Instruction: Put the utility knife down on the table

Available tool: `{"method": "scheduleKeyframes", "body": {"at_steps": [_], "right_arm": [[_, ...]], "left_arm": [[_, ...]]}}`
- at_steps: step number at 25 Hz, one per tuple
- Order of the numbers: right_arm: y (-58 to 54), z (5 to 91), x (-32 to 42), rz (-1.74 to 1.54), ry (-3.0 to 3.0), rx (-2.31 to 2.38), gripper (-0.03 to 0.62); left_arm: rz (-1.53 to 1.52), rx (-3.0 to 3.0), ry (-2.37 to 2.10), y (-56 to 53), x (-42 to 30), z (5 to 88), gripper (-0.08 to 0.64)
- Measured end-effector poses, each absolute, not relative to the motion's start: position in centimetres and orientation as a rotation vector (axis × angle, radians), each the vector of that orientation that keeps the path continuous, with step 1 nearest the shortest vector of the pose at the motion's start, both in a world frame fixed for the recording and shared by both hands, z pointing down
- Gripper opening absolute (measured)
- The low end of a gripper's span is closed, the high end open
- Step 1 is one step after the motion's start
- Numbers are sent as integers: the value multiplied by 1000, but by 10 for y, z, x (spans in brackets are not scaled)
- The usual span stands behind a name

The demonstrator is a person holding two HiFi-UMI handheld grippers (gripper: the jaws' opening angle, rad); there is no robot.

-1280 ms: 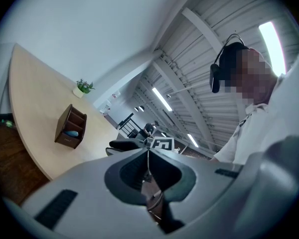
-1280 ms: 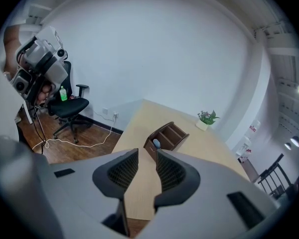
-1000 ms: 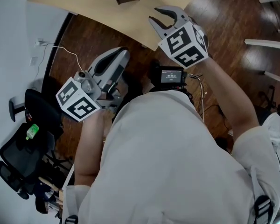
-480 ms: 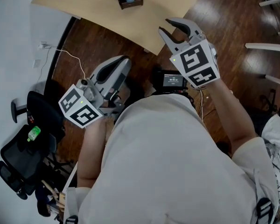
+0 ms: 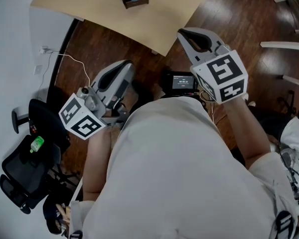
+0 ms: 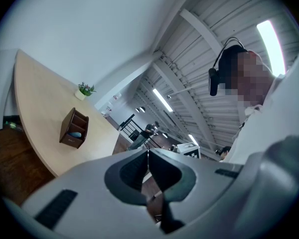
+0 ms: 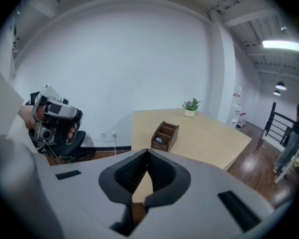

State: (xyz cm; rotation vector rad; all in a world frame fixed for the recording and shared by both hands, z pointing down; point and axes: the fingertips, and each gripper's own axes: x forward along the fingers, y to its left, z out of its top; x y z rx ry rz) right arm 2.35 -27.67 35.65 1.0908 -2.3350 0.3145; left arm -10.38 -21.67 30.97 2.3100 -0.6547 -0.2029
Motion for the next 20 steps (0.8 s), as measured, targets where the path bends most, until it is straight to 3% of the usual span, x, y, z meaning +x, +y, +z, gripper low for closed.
{"method": "scheduleKeyframes", "body": {"at_steps": [7,20], "right_arm": [[-260,345,32,497,-2403,1146,2],[-251,315,54,505,-2437,1194,2]], "left_arm": [[-196,2315,-653,-215,-104,308,2],[-166,2342,-640,-211,-97,298,2]]}}
